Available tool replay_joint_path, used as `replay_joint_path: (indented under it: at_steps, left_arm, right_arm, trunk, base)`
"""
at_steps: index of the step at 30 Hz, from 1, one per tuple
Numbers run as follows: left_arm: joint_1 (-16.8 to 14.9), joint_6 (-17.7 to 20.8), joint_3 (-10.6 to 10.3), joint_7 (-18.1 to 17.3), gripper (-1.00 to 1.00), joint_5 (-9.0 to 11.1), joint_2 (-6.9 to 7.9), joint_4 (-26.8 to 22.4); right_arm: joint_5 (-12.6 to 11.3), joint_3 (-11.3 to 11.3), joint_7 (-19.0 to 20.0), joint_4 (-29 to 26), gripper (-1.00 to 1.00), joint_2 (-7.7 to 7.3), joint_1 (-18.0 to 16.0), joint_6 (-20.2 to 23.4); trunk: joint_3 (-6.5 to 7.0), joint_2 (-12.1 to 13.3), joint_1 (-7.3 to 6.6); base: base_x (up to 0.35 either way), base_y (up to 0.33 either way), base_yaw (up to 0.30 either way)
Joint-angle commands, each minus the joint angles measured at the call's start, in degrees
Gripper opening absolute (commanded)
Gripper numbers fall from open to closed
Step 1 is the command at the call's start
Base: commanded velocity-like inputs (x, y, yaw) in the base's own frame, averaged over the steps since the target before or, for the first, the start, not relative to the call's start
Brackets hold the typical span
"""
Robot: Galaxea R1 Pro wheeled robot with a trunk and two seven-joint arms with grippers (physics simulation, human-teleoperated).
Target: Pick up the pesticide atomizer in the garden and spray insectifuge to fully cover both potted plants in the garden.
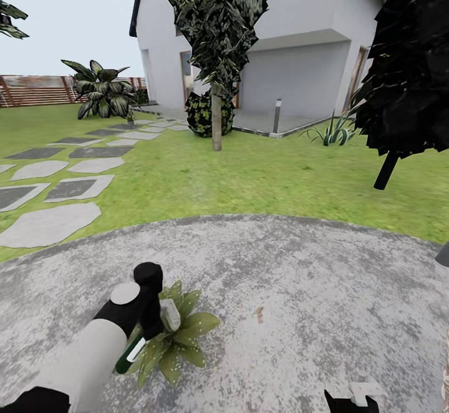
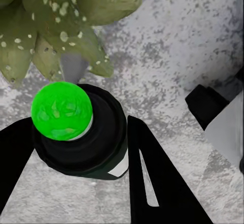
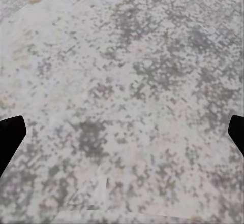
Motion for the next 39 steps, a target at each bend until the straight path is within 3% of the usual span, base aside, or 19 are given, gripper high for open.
replay_joint_path:
  at_steps: [1, 4, 11, 19, 24, 29, 39]
  left_arm:
    - [-0.1, 0.6, -0.1, -0.5, -1.0, -0.6, -1.3, 0.0]
    - [-0.1, 0.6, -0.2, -0.5, -1.0, -0.6, -2.89, -0.1]
    - [-3.8, 1.1, -0.2, -0.5, -1.0, -0.7, -3.91, -0.4]
    - [-3.6, 0.8, -0.3, -0.5, -1.0, -0.6, -3.18, -0.3]
    - [-3.5, 0.8, -0.9, -0.5, -1.0, -0.5, -3.84, -0.3]
    - [-3.8, 1.1, -3.3, -0.5, -1.0, -0.5, -6.42, -0.3]
    - [-3.5, 1.0, -3.5, -0.5, -1.0, -0.5, -6.29, -0.3]
  right_arm:
    - [0.2, -0.5, 0.3, 0.1, 1.0, -0.02, 0.0, -0.2]
    - [0.2, -0.5, 0.3, 0.1, 1.0, -0.02, 0.0, -0.2]
    - [0.2, -0.5, 0.3, 0.1, 1.0, -0.02, 0.0, -0.2]
    - [0.2, -0.5, 0.3, 0.1, 1.0, -0.02, 0.0, -0.2]
    - [0.2, -0.5, 0.3, 0.1, 1.0, -0.02, -0.1, -0.2]
    - [0.2, -0.5, 0.3, 0.1, 1.0, -0.02, 0.0, -0.2]
    - [0.2, -0.5, 0.3, 0.1, 1.0, -0.02, -0.1, -0.2]
  trunk:
    - [-0.05, 0.0, -0.01]
    - [-0.05, 0.0, -0.01]
    - [-0.05, 0.0, -0.01]
    - [-0.05, 0.0, -0.01]
    - [-0.05, 0.0, -0.01]
    - [-0.05, 0.0, -0.01]
    - [-0.05, 0.0, -0.01]
  base:
    - [0.0, 0.0, 0.0]
    - [0.0, 0.0, 0.0]
    - [0.0, 0.0, 0.0]
    - [0.0, 0.0, 0.0]
    - [0.0, 0.0, 0.0]
    - [0.0, 0.0, 0.0]
    - [-0.065, -0.045, 0.0]
